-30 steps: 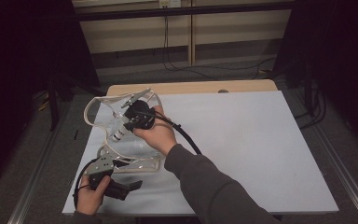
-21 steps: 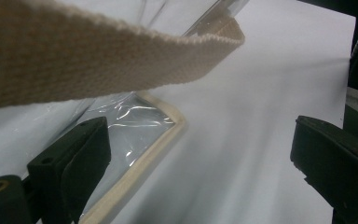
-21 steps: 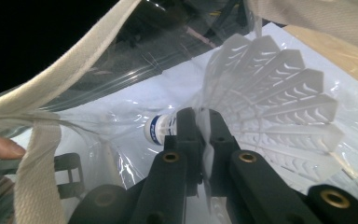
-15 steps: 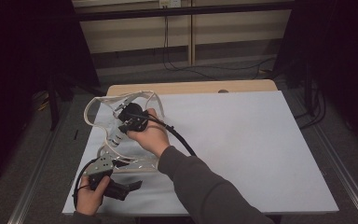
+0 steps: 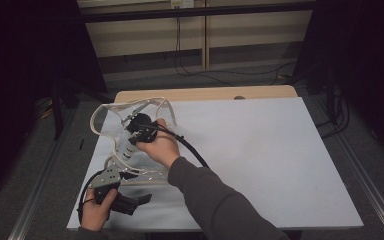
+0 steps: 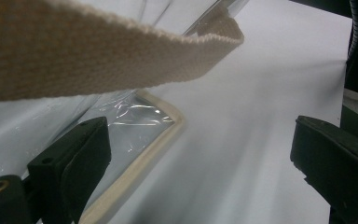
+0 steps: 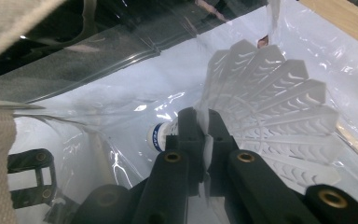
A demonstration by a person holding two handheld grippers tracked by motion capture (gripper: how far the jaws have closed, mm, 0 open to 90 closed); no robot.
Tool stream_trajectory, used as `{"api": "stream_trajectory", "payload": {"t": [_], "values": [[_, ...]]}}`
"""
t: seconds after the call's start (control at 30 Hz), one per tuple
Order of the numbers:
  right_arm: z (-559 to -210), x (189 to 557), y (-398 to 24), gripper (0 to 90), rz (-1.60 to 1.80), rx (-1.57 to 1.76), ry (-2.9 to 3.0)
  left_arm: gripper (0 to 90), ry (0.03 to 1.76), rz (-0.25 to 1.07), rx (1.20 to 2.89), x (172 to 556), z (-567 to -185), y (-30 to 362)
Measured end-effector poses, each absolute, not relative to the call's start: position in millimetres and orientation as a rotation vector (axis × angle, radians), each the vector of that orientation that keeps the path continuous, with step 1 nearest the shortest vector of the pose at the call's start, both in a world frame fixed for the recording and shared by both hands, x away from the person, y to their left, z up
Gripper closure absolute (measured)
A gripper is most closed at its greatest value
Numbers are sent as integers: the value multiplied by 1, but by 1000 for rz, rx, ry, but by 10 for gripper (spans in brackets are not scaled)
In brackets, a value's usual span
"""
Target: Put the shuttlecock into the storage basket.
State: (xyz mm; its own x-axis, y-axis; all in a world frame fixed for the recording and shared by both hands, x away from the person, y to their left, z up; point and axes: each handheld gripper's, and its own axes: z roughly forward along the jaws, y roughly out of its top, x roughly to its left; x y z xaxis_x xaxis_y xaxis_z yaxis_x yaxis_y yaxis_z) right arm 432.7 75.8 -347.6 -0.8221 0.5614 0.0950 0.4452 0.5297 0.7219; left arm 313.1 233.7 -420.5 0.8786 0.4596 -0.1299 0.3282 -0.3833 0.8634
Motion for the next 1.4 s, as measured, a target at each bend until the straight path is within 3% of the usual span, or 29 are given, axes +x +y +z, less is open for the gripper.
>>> {"api": "stream_trajectory", "payload": {"t": [1.4], "values": [[-369,434,87,878,1095,826,2680,50,585,155,2001,312,-422,233]]}}
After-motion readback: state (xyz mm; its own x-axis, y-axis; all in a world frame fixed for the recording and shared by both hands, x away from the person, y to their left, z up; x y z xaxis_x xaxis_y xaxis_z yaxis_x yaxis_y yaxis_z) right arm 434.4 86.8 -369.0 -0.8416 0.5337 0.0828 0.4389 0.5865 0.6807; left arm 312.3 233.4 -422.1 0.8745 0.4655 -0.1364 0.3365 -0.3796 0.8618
